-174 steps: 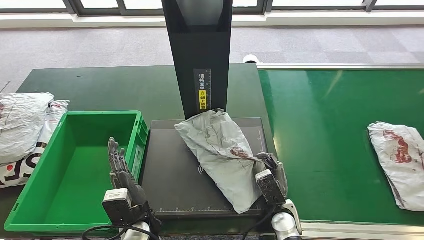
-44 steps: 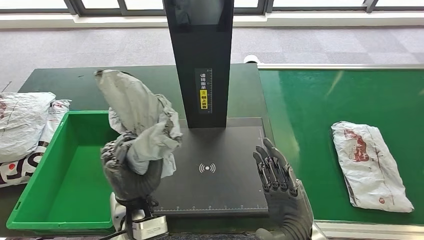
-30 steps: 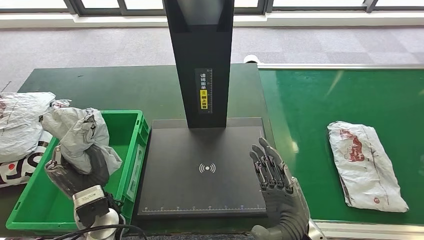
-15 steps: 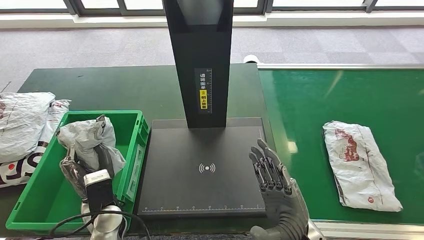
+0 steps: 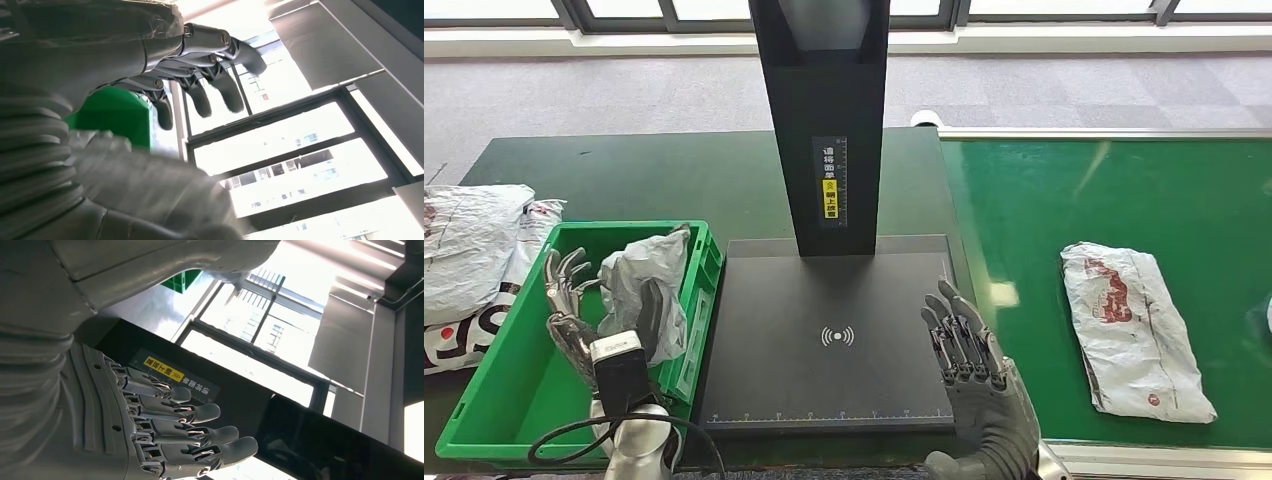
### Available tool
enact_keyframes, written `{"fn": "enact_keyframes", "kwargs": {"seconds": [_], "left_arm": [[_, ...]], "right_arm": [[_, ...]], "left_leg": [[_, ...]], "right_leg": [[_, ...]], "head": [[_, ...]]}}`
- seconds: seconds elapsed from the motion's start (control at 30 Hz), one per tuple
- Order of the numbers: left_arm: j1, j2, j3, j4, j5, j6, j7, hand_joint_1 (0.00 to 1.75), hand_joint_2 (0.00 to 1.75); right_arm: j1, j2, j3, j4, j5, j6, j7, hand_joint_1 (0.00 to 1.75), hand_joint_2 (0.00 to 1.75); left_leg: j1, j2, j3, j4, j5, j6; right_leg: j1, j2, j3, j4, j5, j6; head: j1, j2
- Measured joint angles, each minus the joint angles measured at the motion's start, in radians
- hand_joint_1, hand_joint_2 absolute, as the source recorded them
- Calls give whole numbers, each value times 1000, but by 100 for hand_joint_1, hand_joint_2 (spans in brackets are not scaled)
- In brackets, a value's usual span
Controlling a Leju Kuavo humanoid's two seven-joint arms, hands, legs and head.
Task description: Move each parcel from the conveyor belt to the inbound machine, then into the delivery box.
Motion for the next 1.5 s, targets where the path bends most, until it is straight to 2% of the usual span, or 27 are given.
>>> {"fn": "enact_keyframes", "kwargs": {"seconds": [0.73,0.9,1.0,1.1,1.2,1.3,1.4,1.5], "left_arm": [[2,-2,1,-16,0,0,-10,0,0],[13,-6,7,-49,91,-9,-65,0,0],[40,-6,-2,-99,229,-77,-90,0,0],[66,-5,-44,-132,315,-203,-91,0,0],[75,0,-104,-138,298,-285,-88,0,0],[73,5,-156,-128,288,-352,-86,0,0],[71,7,-186,-109,289,-431,-88,0,0],[73,8,-204,-97,260,-474,-95,0,0]], "right_arm": [[-11,0,-1,10,-9,6,0,0,175],[-18,2,-32,21,27,-45,1,0,175],[-29,17,-120,47,113,-136,23,0,175],[-42,33,-246,86,221,-256,61,0,175],[-47,50,-376,120,374,-403,118,0,175],[-63,62,-504,178,588,-550,206,0,175],[-104,53,-621,289,726,-630,279,0,175],[-150,19,-727,433,827,-685,332,0,175]], "left_leg": [[0,0,-1,0,0,0],[0,0,-1,0,0,0],[0,0,-1,0,0,0],[0,-2,-1,0,0,1],[0,-2,-1,0,-1,1],[-1,-2,-1,0,-1,1],[-1,-2,-1,0,-1,2],[-1,-2,-1,0,-1,2]], "right_leg": [[0,0,0,0,0,0],[0,0,-1,0,0,0],[0,0,-1,-1,0,0],[-1,-1,-1,-1,0,1],[-3,-2,0,-1,0,1],[-3,-1,-1,-1,0,1],[-3,-1,-1,-1,0,1],[-3,-1,0,-1,0,1]], "head": [[0,0],[0,0],[0,0],[0,0],[0,0],[0,0],[0,0],[0,0]]}}
